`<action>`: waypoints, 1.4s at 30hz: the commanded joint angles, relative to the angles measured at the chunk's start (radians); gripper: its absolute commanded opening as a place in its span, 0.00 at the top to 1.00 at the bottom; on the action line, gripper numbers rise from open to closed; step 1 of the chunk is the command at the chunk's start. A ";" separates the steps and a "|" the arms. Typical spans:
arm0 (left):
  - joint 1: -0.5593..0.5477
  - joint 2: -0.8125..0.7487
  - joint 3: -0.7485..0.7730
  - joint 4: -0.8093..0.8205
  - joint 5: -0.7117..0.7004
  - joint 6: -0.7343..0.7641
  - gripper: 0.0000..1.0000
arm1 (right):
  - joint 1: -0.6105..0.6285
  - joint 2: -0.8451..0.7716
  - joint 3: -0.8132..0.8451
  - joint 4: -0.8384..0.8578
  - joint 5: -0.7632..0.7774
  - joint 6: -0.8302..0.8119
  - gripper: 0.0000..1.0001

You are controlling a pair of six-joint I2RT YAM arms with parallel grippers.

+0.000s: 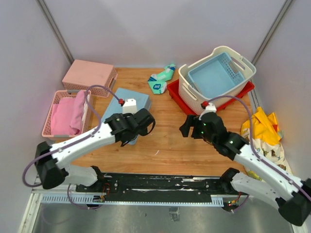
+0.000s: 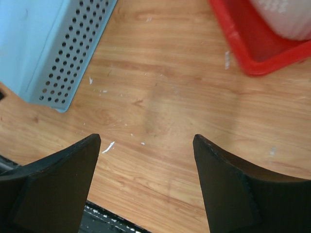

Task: Turn the large container upside down

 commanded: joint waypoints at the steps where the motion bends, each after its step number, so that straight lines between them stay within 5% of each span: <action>1: 0.107 0.141 -0.004 0.205 -0.014 0.121 0.07 | -0.009 -0.179 0.018 -0.177 0.253 -0.066 0.20; 11: 0.300 0.417 0.041 0.577 0.148 0.334 0.18 | -0.010 -0.262 0.077 -0.321 0.357 -0.087 0.20; 19: 0.462 0.644 0.284 0.666 0.290 0.453 0.30 | -0.011 -0.254 0.077 -0.330 0.356 -0.074 0.20; 23: 0.495 0.674 0.382 0.654 0.348 0.479 0.27 | -0.011 -0.250 0.083 -0.335 0.361 -0.079 0.20; 32: 0.362 0.247 0.131 0.526 0.293 0.422 0.02 | -0.011 -0.228 0.081 -0.335 0.366 -0.079 0.20; 42: 0.310 -0.351 -0.414 0.324 0.402 0.027 0.01 | -0.014 -0.120 0.069 -0.237 0.282 -0.084 0.19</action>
